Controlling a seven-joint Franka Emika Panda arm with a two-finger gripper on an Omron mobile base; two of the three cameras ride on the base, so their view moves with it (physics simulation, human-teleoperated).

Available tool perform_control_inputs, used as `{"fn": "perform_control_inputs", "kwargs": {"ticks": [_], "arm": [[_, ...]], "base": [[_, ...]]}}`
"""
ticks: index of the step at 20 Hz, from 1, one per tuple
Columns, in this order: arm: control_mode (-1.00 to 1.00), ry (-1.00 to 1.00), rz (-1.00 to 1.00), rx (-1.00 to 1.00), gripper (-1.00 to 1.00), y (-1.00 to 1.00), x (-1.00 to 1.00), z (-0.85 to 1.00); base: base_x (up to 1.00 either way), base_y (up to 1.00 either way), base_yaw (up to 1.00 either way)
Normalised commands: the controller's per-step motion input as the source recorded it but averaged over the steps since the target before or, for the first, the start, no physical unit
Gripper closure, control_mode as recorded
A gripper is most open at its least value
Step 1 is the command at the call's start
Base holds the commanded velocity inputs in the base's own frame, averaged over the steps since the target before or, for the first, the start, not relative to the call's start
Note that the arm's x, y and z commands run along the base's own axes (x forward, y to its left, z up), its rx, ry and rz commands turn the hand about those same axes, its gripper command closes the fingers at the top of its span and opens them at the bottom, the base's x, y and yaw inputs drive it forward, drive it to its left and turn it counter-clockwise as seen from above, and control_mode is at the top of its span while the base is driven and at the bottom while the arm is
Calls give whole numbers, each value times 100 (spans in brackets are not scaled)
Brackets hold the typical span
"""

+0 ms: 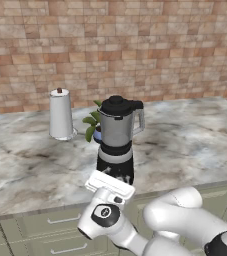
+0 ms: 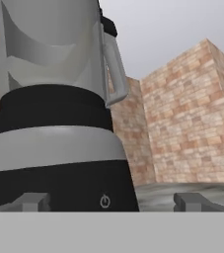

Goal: Open the blender lid, put the banana in the blender, close the lid, and start the blender.

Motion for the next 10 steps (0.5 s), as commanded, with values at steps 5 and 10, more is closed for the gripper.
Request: {"fn": "perform_control_inputs", "kwargs": {"ticks": [5,10], "arm": [[-100,-6,0,0,-100,-40,-12,7],[-100,-14,0,0,-100,-37,-78,19]], "base": [[0,0,0],[0,0,0]]}}
